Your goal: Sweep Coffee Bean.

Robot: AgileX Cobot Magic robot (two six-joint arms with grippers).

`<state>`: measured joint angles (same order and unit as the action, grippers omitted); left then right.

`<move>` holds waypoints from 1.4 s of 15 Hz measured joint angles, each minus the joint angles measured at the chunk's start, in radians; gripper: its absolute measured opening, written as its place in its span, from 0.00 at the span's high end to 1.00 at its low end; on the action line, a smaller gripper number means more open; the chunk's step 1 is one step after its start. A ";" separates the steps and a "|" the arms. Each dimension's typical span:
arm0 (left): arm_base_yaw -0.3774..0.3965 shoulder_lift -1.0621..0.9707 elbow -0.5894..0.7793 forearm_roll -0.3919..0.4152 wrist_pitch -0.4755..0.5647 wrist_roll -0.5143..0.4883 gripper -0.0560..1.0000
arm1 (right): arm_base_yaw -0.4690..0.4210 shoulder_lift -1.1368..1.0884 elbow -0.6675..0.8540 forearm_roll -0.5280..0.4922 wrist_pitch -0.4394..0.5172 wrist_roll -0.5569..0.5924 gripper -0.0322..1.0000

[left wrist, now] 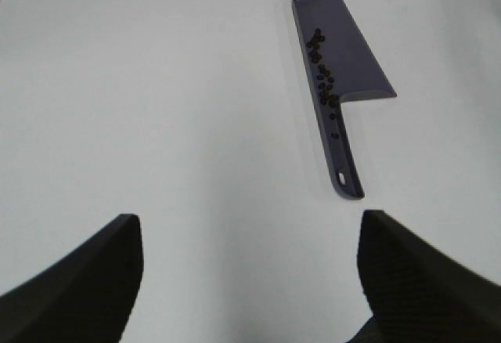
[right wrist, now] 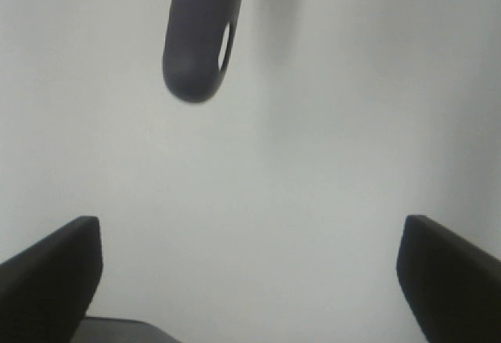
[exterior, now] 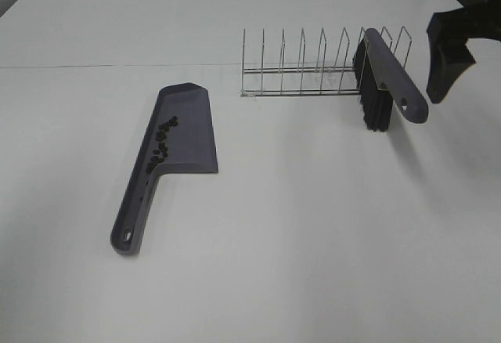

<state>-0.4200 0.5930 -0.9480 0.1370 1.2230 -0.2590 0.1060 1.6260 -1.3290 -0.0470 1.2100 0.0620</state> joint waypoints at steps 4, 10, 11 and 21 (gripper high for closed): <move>0.000 -0.268 0.228 0.003 0.003 0.080 0.29 | 0.000 -0.356 0.363 0.047 -0.036 0.000 0.12; 0.000 -0.334 0.405 -0.023 -0.126 0.093 0.29 | 0.000 -0.839 0.655 0.047 -0.050 -0.027 0.12; 0.000 -0.334 0.424 -0.043 -0.154 0.120 0.29 | 0.000 -0.937 0.690 0.047 -0.058 -0.039 0.12; 0.000 -0.334 0.447 -0.148 -0.173 0.259 0.29 | 0.000 -1.546 0.822 0.111 -0.149 -0.153 0.13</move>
<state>-0.4200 0.2590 -0.5010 -0.0110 1.0500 0.0000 0.1060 0.0800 -0.5070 0.0640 1.0610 -0.0910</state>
